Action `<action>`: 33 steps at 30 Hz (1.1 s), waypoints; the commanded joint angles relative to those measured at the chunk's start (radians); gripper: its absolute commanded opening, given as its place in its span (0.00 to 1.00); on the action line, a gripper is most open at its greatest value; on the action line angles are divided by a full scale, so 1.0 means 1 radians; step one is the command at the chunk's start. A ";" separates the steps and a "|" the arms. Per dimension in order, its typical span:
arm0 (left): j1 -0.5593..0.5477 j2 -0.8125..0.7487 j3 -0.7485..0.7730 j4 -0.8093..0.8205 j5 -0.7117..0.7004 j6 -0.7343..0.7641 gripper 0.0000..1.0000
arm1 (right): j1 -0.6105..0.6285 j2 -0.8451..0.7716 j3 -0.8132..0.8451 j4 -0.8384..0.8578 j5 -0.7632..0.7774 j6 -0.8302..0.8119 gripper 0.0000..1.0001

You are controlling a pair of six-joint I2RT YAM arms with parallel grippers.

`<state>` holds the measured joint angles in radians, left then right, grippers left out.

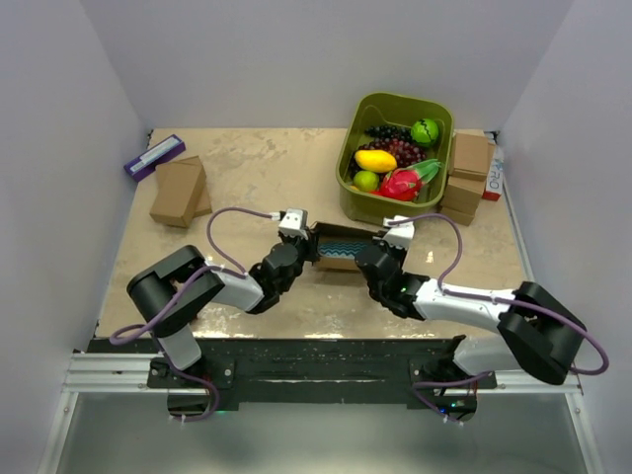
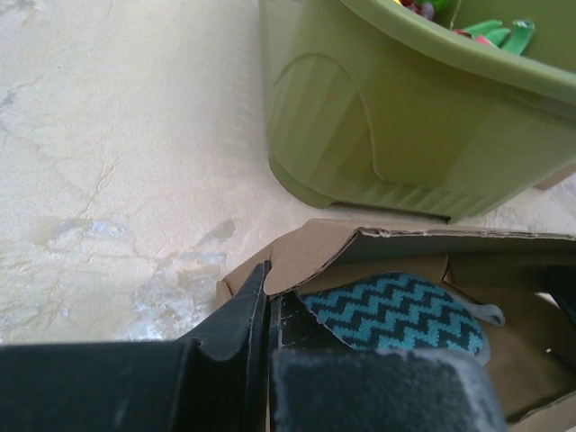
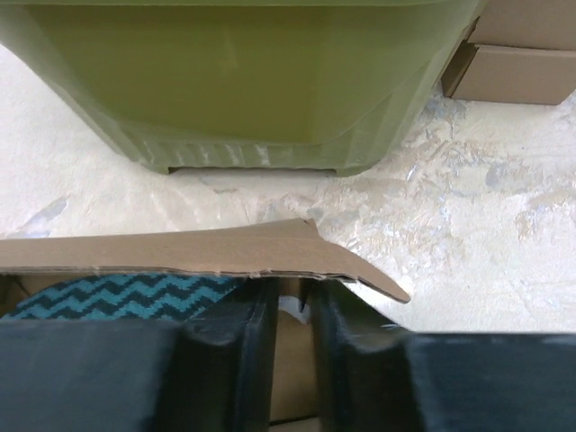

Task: Fold the paper box

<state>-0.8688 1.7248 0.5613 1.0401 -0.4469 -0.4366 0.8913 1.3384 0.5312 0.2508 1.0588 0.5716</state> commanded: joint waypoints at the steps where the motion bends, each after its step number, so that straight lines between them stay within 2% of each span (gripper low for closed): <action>1: -0.094 -0.014 -0.038 -0.003 0.162 0.067 0.00 | 0.051 -0.100 0.012 -0.080 -0.224 0.062 0.37; 3: -0.101 -0.010 -0.057 -0.005 0.125 0.108 0.00 | 0.052 -0.157 0.009 -0.120 -0.279 0.062 0.46; 4: -0.102 -0.008 -0.063 -0.002 0.099 0.116 0.00 | 0.051 -0.171 0.007 -0.158 -0.302 0.063 0.54; 7: -0.110 -0.011 -0.069 -0.005 0.050 0.148 0.00 | 0.051 -0.221 0.022 -0.247 -0.414 0.063 0.64; 11: -0.111 -0.013 -0.072 -0.029 -0.022 0.183 0.00 | 0.051 -0.286 0.038 -0.326 -0.580 0.024 0.70; 12: -0.111 -0.010 -0.075 -0.029 -0.035 0.193 0.00 | 0.051 -0.304 0.042 -0.332 -0.667 0.013 0.72; 19: -0.111 0.038 -0.138 0.087 -0.090 0.269 0.00 | 0.051 -0.403 0.120 -0.395 -1.075 -0.120 0.73; 21: -0.113 0.061 -0.178 0.181 -0.075 0.317 0.00 | 0.051 -0.404 0.159 -0.458 -1.071 -0.127 0.72; 25: -0.114 0.078 -0.262 0.343 -0.059 0.369 0.00 | 0.051 -0.429 0.271 -0.620 -0.967 -0.130 0.72; 28: -0.118 0.079 -0.323 0.463 -0.018 0.397 0.00 | 0.051 -0.469 0.317 -0.611 -0.947 -0.116 0.74; 33: -0.125 0.075 -0.368 0.491 0.016 0.404 0.00 | 0.051 -0.444 0.343 -0.527 -0.769 0.012 0.68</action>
<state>-0.9836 1.7760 0.2344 1.4059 -0.4660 -0.0803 0.9424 0.8753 0.8330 -0.3248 0.1482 0.4946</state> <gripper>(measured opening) 0.021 0.721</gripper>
